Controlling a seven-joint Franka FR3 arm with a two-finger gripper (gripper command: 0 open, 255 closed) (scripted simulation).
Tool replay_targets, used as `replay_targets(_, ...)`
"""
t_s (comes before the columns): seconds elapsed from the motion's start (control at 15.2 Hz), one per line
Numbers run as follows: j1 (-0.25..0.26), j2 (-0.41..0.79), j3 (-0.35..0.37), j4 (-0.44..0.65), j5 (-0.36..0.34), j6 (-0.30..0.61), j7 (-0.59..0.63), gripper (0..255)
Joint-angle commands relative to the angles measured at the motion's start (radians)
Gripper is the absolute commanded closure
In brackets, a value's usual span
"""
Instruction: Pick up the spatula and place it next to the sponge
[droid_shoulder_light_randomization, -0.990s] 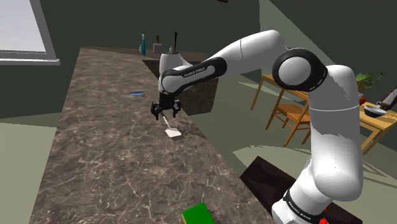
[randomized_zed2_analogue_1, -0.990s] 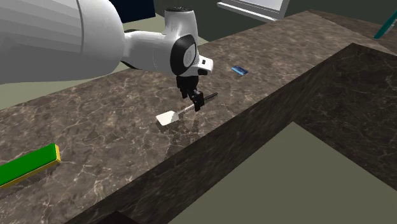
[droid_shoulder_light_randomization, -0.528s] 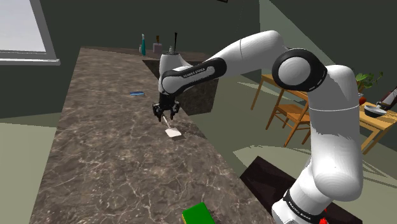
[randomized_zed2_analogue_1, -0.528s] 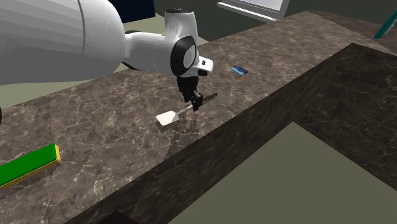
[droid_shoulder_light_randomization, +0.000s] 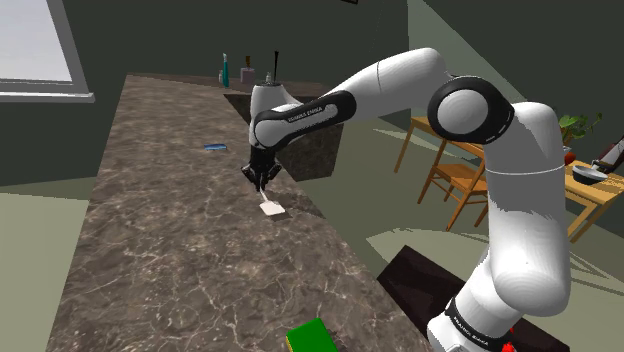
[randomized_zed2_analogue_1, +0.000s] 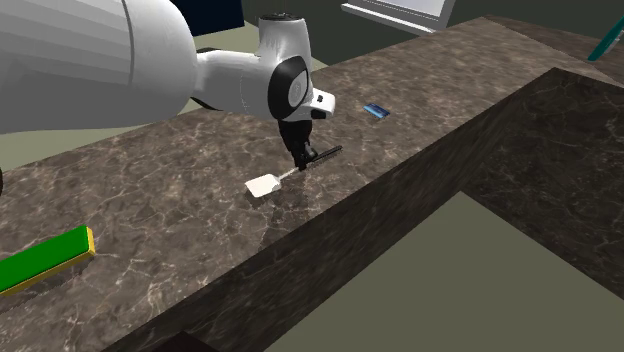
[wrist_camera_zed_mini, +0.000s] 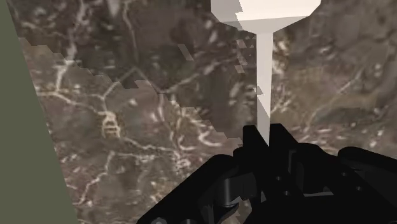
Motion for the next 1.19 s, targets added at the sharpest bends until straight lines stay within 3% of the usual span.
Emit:
replay_targets(0.0, 0.0, 0.0, 0.0, 0.0, 0.0, 0.0, 0.0, 255)
replay_targets(1.12, -0.002, -0.076, 0.009, 0.118, 0.018, -0.193, -0.017, 255)
